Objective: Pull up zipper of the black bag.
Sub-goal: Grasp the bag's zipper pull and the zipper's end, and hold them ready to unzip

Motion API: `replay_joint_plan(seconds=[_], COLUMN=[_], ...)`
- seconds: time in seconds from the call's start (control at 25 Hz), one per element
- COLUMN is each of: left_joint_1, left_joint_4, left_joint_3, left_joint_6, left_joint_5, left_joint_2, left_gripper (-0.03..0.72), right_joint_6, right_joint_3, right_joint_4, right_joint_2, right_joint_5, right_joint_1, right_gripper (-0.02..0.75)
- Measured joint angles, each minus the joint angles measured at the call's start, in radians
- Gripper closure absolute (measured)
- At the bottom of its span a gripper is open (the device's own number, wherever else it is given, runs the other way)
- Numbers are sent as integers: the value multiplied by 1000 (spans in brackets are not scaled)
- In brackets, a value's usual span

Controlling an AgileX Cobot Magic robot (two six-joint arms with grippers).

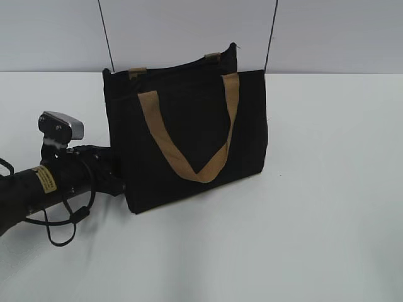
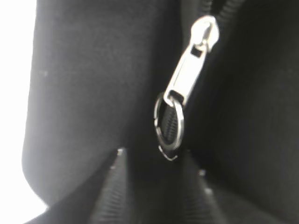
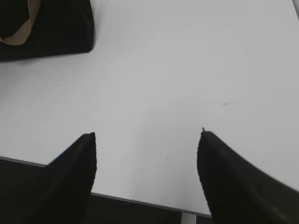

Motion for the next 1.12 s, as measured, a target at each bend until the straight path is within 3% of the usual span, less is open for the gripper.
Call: replay_joint_plan(seconds=[0.2,0.76,0.92,1.12], left_joint_1=[0,0,0,0], left_joint_4=[41,69,73,65], left_joint_3=[-25,-25,-25,-11], left_joint_6=[-8,-17,-26,-35], left_joint_5=[0,0,0,10], left_joint_2=[0,0,0,-44], left_gripper=[573,555,662,663], right_joint_6=[0,0,0,0], right_joint_3=[0,0,0,0], right_joint_4=[0,0,0,0], right_joint_2=[0,0,0,0], right_joint_5=[0,0,0,0], right_joint_1=[0,0,0,0], right_gripper=[222,222,222,222])
